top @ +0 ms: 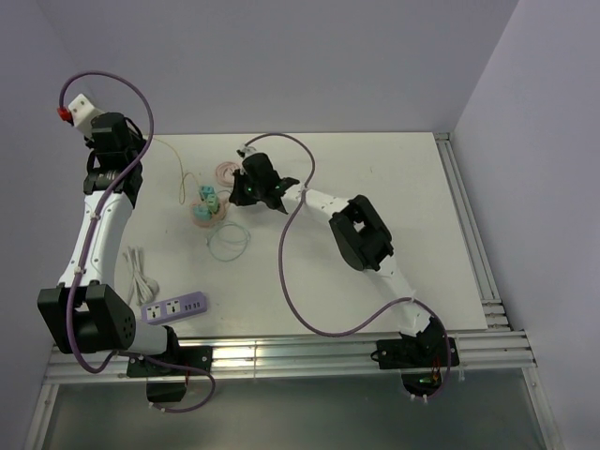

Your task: Insert the plug

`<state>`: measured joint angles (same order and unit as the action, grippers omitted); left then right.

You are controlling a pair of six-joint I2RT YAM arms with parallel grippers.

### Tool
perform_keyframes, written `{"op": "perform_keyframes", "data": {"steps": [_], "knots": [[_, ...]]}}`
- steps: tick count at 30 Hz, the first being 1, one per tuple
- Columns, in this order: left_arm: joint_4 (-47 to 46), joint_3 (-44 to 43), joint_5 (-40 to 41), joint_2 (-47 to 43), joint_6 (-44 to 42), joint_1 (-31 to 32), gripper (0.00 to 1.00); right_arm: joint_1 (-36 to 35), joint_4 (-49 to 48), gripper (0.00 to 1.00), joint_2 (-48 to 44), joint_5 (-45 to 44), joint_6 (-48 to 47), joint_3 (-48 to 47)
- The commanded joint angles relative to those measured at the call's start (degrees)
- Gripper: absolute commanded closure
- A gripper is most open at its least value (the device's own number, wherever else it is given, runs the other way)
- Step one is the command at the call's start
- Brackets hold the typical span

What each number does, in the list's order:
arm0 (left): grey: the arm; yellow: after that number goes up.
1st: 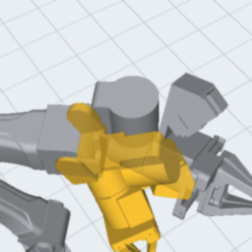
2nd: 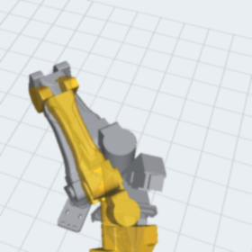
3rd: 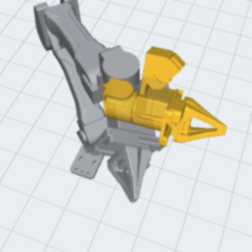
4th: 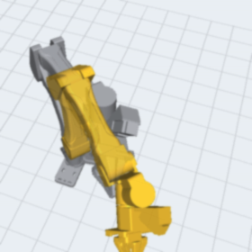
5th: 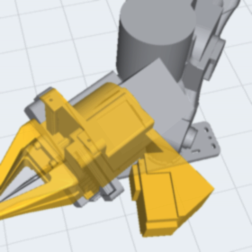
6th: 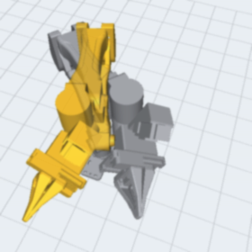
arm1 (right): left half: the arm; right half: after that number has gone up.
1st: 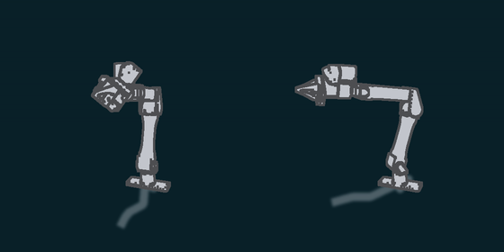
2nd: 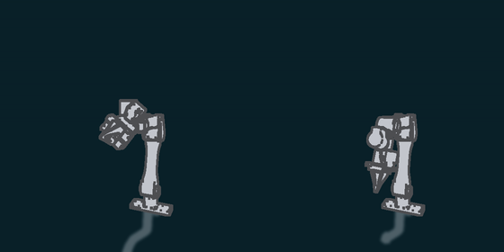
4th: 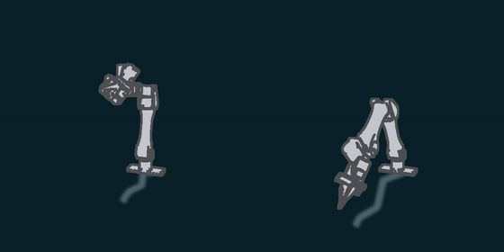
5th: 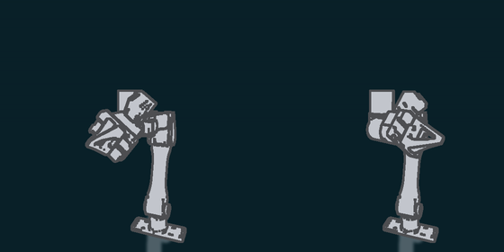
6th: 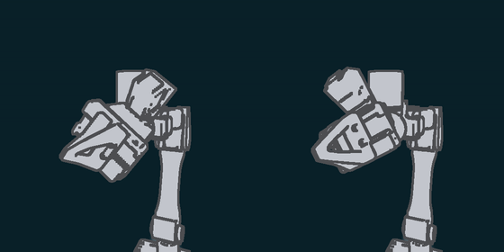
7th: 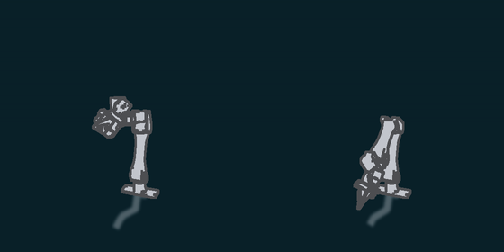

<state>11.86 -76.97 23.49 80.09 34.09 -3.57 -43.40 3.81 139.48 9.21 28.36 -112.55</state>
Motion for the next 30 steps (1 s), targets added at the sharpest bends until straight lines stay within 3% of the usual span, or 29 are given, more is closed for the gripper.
{"op": "perform_keyframes", "data": {"steps": [1,7,11,14,17,20,21,22,28,30], "knots": [[-2.19,-3.36,1.74,-2.40,-0.42,-0.03,1.00,1.56,-0.65,0.95,-4.83,1.33,-1.90,-3.28],[-5.09,-1.87,-0.98,-3.28,-1.65,-0.12,1.00,2.61,0.40,0.83,-2.90,6.95,-2.52,-6.54],[-2.37,-2.83,-7.12,0.31,-3.58,-0.03,1.00,2.44,0.05,0.50,-3.16,9.68,-3.05,-5.84],[-1.84,-2.57,-9.33,1.46,-5.08,-0.03,1.00,2.44,0.75,0.39,-4.48,10.91,-3.05,-4.26],[0.00,-5.37,-10.91,4.70,-6.30,-0.12,1.00,2.44,0.41,0.36,-7.37,11.79,-3.22,-0.49],[-0.42,-12.13,-20.55,7.00,-6.93,-0.21,1.00,2.35,0.32,0.35,-12.63,10.83,-3.57,4.52],[-1.91,-12.41,-29.55,7.00,-6.23,-0.38,1.00,2.35,0.49,0.35,-13.70,10.74,-3.57,5.67],[-6.71,-12.33,-33.47,6.40,-5.35,-0.56,1.00,2.35,0.84,0.35,-14.67,10.56,-3.84,7.77],[-26.16,-9.08,-63.50,6.21,9.40,-0.56,1.00,2.53,-0.56,0.33,-23.54,8.81,-4.54,18.83],[-33.08,-9.43,-68.55,6.83,16.16,-0.47,1.00,2.53,-1.26,0.30,-26.88,7.93,-4.54,21.40]]}}
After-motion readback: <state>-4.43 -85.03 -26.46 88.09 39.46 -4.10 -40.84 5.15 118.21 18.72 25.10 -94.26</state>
